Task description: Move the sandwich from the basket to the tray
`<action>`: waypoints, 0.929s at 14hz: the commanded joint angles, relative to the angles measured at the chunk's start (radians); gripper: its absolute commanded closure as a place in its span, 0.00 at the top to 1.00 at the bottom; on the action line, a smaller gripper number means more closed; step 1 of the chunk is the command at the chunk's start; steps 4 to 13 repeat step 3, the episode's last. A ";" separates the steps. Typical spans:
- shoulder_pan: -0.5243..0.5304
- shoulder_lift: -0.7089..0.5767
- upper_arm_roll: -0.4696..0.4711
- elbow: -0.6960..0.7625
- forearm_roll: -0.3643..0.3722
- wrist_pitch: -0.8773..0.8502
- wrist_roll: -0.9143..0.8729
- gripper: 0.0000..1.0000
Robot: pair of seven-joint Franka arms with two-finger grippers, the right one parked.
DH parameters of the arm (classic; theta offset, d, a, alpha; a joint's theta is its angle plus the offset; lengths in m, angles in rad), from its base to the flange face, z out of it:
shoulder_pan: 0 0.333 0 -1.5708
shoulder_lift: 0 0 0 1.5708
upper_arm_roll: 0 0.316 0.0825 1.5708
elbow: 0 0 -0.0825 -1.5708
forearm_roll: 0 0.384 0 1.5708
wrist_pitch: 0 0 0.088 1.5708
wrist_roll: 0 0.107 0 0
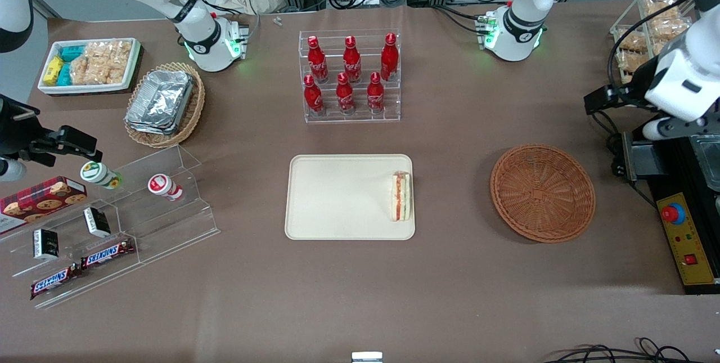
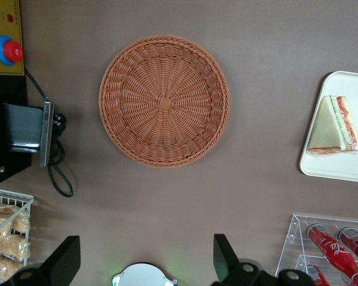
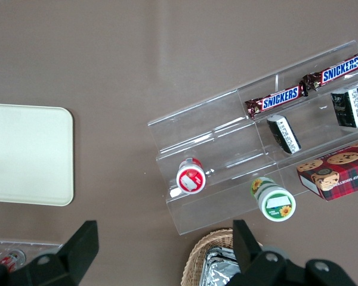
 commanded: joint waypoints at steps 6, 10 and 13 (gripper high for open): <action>-0.022 -0.021 0.018 -0.019 -0.011 -0.003 0.002 1.00; -0.022 -0.021 0.018 -0.019 -0.011 -0.003 0.002 1.00; -0.022 -0.021 0.018 -0.019 -0.011 -0.003 0.002 1.00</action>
